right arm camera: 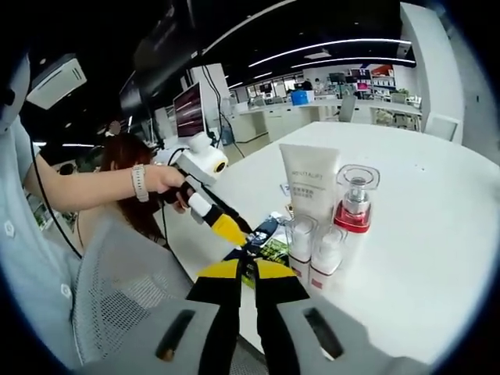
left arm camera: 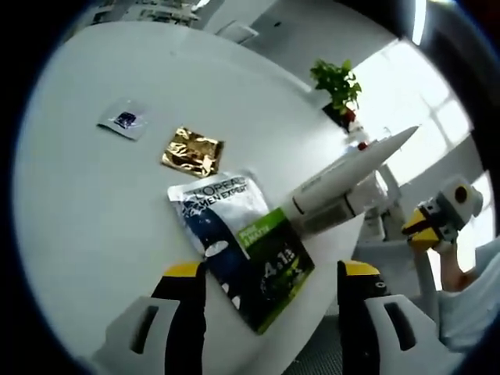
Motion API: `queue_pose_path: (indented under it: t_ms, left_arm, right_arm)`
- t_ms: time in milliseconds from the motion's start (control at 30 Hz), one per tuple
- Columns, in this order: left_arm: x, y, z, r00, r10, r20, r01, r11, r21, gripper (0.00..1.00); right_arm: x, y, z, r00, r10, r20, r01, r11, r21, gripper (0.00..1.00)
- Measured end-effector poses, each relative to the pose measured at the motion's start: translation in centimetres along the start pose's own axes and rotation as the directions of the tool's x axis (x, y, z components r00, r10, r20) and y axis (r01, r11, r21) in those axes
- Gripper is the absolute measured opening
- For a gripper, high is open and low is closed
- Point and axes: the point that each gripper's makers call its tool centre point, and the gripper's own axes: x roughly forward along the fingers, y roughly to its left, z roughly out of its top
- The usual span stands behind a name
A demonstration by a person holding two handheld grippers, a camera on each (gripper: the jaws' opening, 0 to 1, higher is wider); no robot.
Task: Arrange the skincare products in the storage area until every visible bottle or jar stands upright without overlapping.
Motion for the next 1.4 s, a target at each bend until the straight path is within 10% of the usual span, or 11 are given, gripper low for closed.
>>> queue_pose_path:
  t_ms: [667, 1400]
  left_arm:
    - [-2.7, -1.4, 1.9, 0.983, 0.118, 0.144, -0.14, 0.978, 0.153, 0.78]
    - [-7.3, -4.8, 2.5, 0.92, 0.264, 0.288, -0.366, 0.841, 0.399, 0.96]
  right_arm:
    - [-2.5, -2.7, 0.6, 0.993, -0.113, 0.036, 0.112, 0.994, 0.01, 0.19]
    - [-2.5, -3.6, 1.4, 0.984, -0.178, 0.005, 0.178, 0.983, -0.036, 0.74]
